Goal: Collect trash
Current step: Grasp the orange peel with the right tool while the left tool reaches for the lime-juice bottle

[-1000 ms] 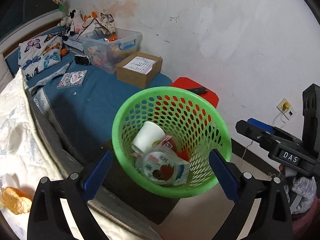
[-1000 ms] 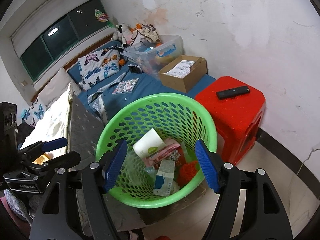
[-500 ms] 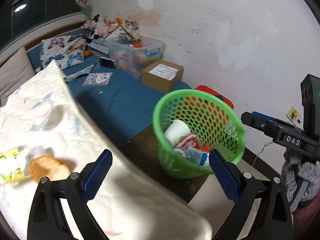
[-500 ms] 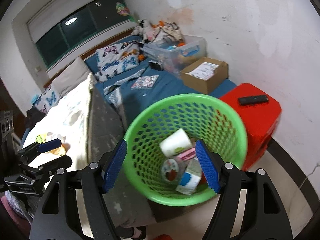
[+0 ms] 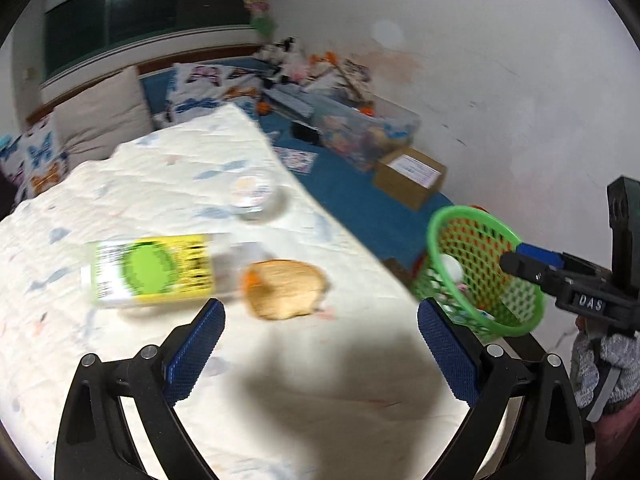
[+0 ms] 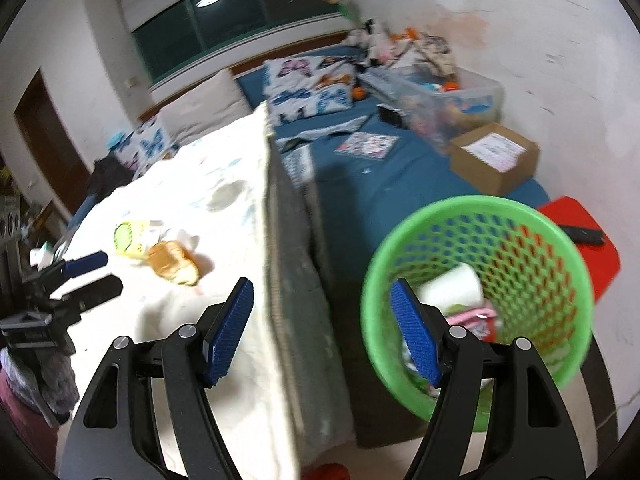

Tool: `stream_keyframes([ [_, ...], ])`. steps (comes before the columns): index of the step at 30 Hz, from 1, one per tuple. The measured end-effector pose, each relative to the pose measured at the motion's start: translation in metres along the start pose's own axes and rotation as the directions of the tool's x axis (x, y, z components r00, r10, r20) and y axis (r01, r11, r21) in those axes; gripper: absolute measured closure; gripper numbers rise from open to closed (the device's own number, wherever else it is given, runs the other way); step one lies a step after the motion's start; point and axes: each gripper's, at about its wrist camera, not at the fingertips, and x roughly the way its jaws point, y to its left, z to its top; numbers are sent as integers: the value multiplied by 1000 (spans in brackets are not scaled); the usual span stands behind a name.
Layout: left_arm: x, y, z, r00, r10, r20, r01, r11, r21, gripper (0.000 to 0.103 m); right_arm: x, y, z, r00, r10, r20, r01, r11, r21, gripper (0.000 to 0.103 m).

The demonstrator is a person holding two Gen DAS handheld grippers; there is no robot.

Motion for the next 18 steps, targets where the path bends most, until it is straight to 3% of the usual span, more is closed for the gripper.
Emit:
stream_keyframes([
  [2,-7,16,-3,1000,25,11,-25,999,-30,9,8,15,1,1000,22,-14,-22,999,-28,27],
  [10,-26,67,-16,995,96,22,-92,988,-127,9,46,74,0,993,94,-74,-103,986,-134,27],
  [18,-33,101,-26,990,138,17,-133,974,-185,9,88,128,-3,985,109,-130,-139,959,-246,20],
])
